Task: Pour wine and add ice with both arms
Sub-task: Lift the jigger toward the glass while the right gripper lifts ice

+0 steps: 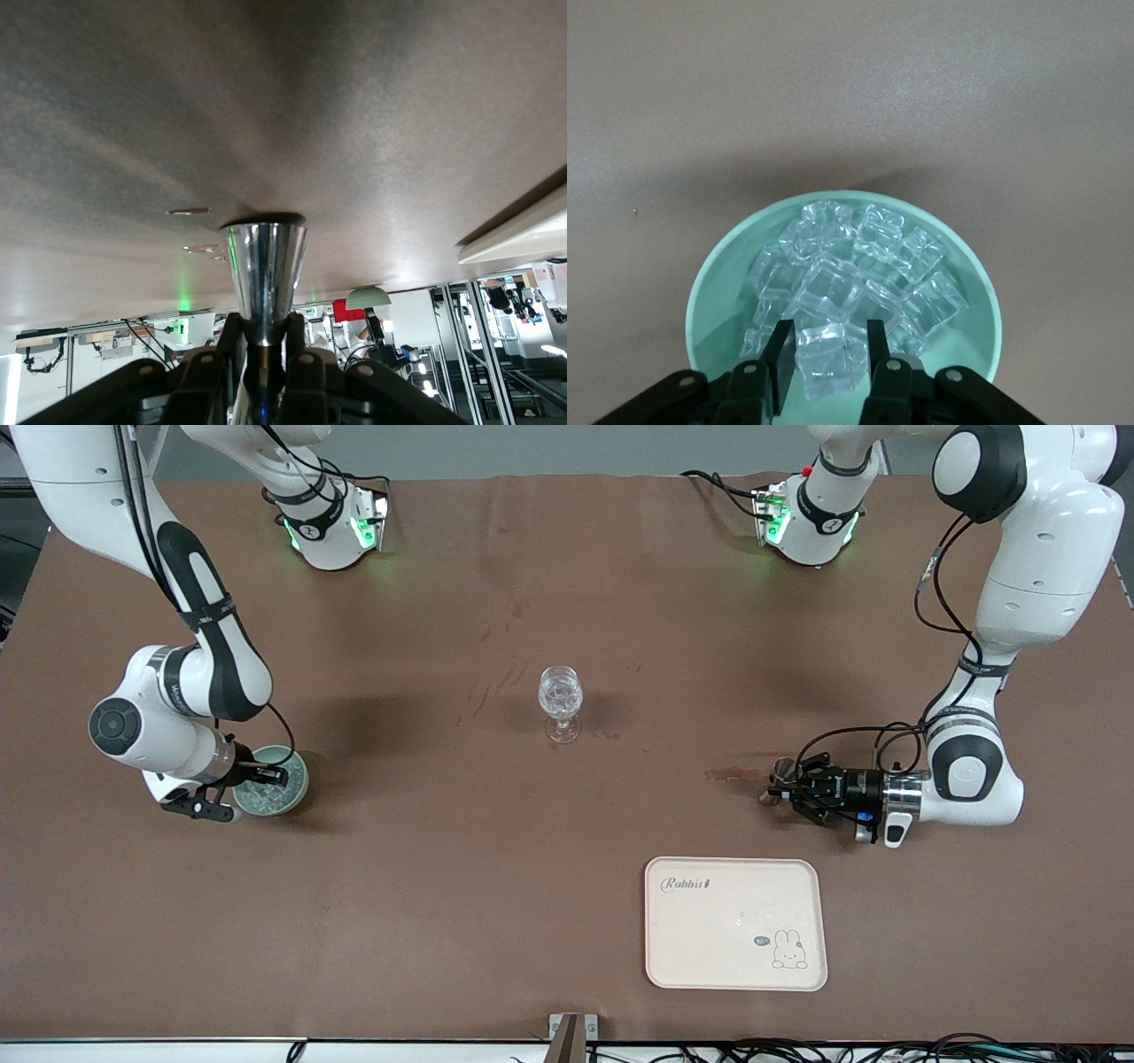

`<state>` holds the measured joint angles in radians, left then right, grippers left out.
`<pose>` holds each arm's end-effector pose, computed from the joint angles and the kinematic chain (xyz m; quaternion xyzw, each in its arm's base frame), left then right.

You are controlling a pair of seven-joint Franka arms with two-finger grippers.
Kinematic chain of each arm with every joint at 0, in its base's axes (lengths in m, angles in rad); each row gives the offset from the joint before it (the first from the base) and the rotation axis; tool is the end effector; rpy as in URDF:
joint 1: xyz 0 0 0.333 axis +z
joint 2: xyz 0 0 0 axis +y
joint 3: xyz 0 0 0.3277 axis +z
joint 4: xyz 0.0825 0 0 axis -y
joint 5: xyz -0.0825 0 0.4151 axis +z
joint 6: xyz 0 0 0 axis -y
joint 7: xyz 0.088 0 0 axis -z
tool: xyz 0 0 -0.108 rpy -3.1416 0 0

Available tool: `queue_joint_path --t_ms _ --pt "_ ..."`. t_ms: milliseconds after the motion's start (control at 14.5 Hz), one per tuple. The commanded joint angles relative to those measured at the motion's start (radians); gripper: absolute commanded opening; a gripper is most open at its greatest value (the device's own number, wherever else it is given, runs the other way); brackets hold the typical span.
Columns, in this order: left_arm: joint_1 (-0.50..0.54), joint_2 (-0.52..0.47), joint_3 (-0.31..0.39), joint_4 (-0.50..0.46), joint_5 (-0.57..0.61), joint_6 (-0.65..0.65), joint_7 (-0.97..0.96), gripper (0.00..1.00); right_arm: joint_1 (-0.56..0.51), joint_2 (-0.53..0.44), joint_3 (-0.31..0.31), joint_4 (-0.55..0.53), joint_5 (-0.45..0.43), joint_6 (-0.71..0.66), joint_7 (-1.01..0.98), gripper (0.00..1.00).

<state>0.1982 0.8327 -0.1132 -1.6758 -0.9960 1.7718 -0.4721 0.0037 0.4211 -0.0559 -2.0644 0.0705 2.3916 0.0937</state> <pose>0.6426 -0.0158 0.1004 0.6962 0.4677 -0.3966 0.3733 0.6046 -0.0309 0.2044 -0.9941 0.0977 0.0466 0.0103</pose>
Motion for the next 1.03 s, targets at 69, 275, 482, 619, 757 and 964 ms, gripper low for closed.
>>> queue_joint_path --t_ms 69,275,482,619,757,964 --pt "-0.009 -0.02 -0.002 -0.013 -0.026 0.011 0.0 0.0 0.004 -0.01 0.001 -0.017 0.017 0.008 0.012 0.24" --pt "-0.01 -0.044 -0.043 -0.002 -0.027 0.011 -0.049 0.0 -0.001 -0.008 0.001 -0.01 0.017 0.0 0.012 0.13" --pt "-0.011 -0.092 -0.111 0.004 -0.027 0.014 -0.163 0.0 -0.005 -0.01 0.001 0.042 0.018 -0.072 0.015 0.01" --pt "-0.013 -0.141 -0.167 0.004 -0.024 0.04 -0.274 0.0 -0.008 -0.01 0.002 0.12 0.018 -0.205 0.015 0.0" --pt "-0.022 -0.196 -0.204 -0.002 -0.012 0.051 -0.353 0.0 -0.007 -0.022 0.002 0.212 0.018 -0.337 0.015 0.0" --pt "-0.115 -0.297 -0.204 -0.013 -0.009 0.079 -0.459 0.0 -0.014 -0.112 0.002 0.268 0.017 -0.397 0.032 0.0"
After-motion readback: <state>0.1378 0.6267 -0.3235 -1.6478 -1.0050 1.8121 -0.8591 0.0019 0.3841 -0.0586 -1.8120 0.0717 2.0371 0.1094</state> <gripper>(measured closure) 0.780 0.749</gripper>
